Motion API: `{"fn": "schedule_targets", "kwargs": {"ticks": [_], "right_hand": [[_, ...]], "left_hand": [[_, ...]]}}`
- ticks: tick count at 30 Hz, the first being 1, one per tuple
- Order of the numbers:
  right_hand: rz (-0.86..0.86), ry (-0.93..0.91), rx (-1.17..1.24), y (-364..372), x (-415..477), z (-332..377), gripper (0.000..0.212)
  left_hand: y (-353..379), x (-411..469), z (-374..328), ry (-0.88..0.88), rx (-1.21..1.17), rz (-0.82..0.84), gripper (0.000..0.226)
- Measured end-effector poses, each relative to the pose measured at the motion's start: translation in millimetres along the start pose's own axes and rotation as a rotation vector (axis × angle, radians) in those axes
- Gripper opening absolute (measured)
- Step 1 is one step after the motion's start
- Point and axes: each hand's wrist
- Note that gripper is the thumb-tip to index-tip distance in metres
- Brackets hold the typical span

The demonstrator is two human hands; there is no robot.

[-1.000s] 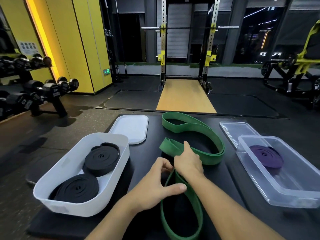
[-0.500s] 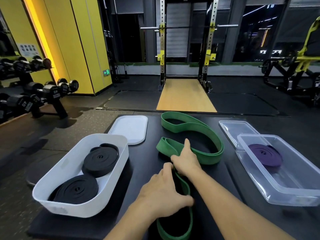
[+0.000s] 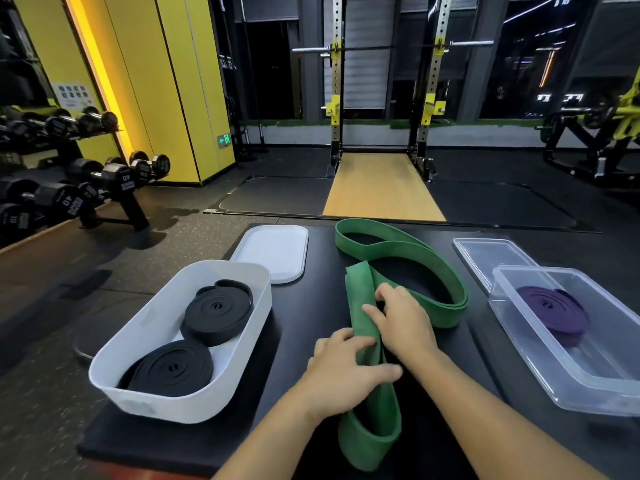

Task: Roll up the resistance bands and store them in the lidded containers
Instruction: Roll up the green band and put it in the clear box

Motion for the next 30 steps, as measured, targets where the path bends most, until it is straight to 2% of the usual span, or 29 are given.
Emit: {"fn": "schedule_targets", "kwargs": {"ticks": [2, 4, 6, 8, 11, 13, 20, 25, 30], "right_hand": [[-0.045, -0.023, -0.168, 2, -4, -4, 0.031], [-0.108, -0.065, -0.199, 4, -8, -6, 0.031], [-0.121, -0.091, -0.038, 2, -11, -7, 0.028], [-0.041, -0.111, 0.112, 0, -11, -10, 0.03], [0.098, -0.168, 0.24, -5, -16, -21, 0.016], [0.126, -0.182, 0.294, -8, -24, -34, 0.017], [0.119, -0.327, 0.148, -22, -64, -59, 0.028], [0.005, -0.544, 0.022, -28, -90, -68, 0.029], [0.079, -0.523, 0.096, -39, -99, -73, 0.032]], "left_hand": [[1, 6, -5, -0.014, -0.035, 0.006, 0.039], [1, 15, -2, -0.01, 0.006, -0.073, 0.024], [3, 21, 6, 0.029, 0.151, -0.142, 0.024], [4, 22, 10, 0.052, 0.21, -0.183, 0.027], [12, 17, 17, 0.102, 0.266, -0.226, 0.028], [20, 13, 21, 0.137, 0.349, -0.27, 0.03], [27, 9, 24, 0.196, 0.375, -0.383, 0.023], [41, 8, 21, 0.195, 0.635, -0.382, 0.023], [48, 10, 20, 0.15, 0.62, -0.399, 0.025]]}}
Point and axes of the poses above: each hand's wrist, its own x-axis towards the middle knuckle, its own y-axis out of the palm, z = x × y, and after that the axes turned 14 degrees about y, right-handed
